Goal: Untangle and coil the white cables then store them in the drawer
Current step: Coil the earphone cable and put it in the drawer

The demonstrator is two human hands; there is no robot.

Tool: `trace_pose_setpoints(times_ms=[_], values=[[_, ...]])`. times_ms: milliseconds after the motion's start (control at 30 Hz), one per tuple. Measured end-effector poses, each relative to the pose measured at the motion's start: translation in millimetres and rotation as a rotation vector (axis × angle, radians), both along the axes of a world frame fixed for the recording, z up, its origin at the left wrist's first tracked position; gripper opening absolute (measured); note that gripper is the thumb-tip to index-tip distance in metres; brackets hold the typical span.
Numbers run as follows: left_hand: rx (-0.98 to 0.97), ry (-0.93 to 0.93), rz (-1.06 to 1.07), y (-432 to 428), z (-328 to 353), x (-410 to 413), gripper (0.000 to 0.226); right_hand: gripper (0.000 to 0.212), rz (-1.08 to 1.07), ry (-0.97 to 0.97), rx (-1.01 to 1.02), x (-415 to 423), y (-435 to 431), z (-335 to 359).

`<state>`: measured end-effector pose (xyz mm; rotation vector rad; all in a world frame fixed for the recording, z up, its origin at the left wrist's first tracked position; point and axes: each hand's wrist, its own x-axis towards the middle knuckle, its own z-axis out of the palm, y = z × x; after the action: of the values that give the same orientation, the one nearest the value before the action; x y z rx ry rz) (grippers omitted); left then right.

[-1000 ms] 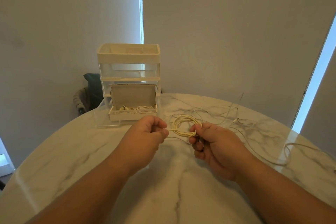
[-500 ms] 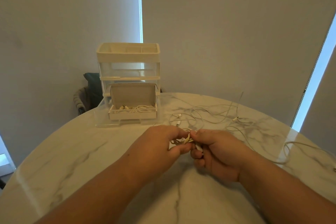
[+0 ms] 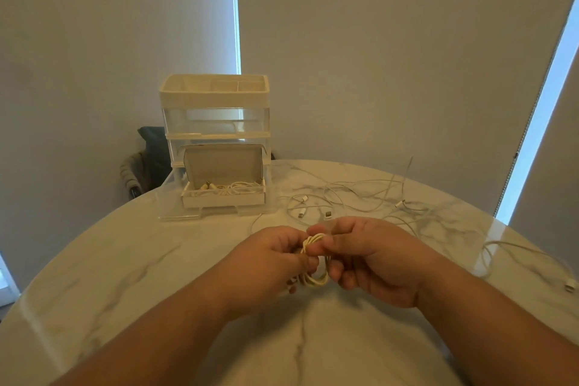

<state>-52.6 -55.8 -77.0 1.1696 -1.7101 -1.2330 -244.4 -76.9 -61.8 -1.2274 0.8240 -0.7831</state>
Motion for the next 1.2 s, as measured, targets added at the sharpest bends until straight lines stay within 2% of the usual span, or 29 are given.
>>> trace_pose_setpoints(times_ms=[33,133,200,367,400,533,633,733,867,933,967,1033,1067,1133,1200], values=[[0.044,0.029,-0.002,1,0,-1,0.015,0.020,-0.077,0.036,-0.012,3,1,0],[0.133,0.109,0.072,1,2,-4,0.016,0.029,-0.275,0.218,-0.170,4,-3,-6],[0.179,0.190,0.134,0,3,-3,0.016,0.028,-0.332,0.263,-0.264,4,-5,-10],[0.304,0.275,0.105,1,5,-3,0.025,0.009,-0.225,-0.010,-0.069,14,-2,-17],[0.319,0.256,0.120,2,5,-3,0.027,0.007,-0.226,-0.007,-0.068,15,-2,-18],[0.256,0.096,0.155,2,6,1,0.028,0.024,-0.273,0.010,-0.095,18,-4,-20],[0.172,0.021,0.225,-1,6,5,0.024,0.019,-0.261,-0.044,-0.015,20,-3,-21],[0.131,0.060,0.325,-4,6,7,0.023,0.015,-0.282,-0.073,0.020,23,-4,-22],[0.052,-0.110,0.650,-3,9,5,0.057,0.016,-0.430,-0.069,-0.022,22,-6,-23],[0.240,0.064,0.733,5,15,-2,0.064,0.017,-0.476,-0.098,-0.041,20,-7,-22],[0.381,0.214,0.676,8,18,-5,0.061,0.016,-0.489,-0.128,-0.042,21,-7,-22],[0.672,0.451,0.396,16,20,-13,0.060,0.014,-0.498,-0.188,-0.034,22,-6,-20],[0.755,0.479,0.247,20,19,-17,0.069,0.013,-0.493,-0.201,-0.033,22,-5,-19],[0.758,0.526,0.145,18,13,-21,0.085,0.014,-0.470,-0.194,-0.037,24,-3,-19],[0.619,0.682,0.216,14,8,-26,0.068,0.014,-0.447,-0.144,-0.059,26,-1,-21]])
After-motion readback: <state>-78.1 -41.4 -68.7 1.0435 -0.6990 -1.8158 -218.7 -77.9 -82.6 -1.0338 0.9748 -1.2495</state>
